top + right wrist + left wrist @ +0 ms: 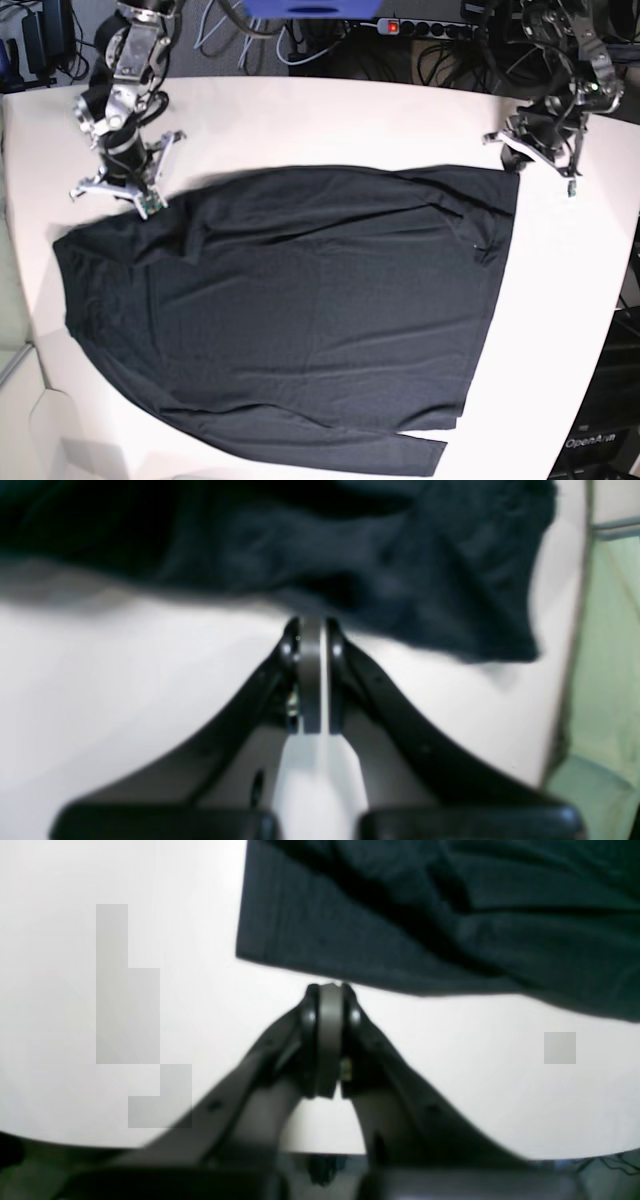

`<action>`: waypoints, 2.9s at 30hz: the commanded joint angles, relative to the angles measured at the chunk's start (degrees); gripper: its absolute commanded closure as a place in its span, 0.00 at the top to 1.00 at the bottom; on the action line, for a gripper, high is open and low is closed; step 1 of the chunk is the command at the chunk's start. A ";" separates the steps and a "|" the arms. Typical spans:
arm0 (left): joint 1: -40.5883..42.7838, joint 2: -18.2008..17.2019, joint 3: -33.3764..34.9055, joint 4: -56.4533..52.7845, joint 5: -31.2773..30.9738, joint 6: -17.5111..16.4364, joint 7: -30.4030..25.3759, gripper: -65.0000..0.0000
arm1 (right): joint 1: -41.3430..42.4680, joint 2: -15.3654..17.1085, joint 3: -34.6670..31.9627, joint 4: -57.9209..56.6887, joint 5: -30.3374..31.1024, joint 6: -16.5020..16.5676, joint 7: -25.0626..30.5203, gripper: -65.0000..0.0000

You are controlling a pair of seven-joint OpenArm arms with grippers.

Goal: Fold the T-shirt properly
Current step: 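Open both grippers, releasing the shoulder edges, and raise them, then lower both grippers and regrasp the shirt's shoulder edges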

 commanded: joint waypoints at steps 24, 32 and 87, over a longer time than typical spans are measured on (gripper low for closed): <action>-0.99 -2.56 -0.06 -2.18 -0.83 -0.75 -1.05 0.36 | -1.80 -4.22 8.03 10.01 13.03 -0.73 5.40 0.21; -2.93 -3.35 0.29 -2.36 -0.83 -0.75 -0.97 0.36 | -1.98 -4.22 7.42 19.15 28.51 3.79 -10.51 0.34; -5.74 -5.46 0.29 -2.27 -0.83 -0.75 -0.97 0.36 | 17.63 -4.22 17.44 4.47 56.99 3.79 -66.07 0.50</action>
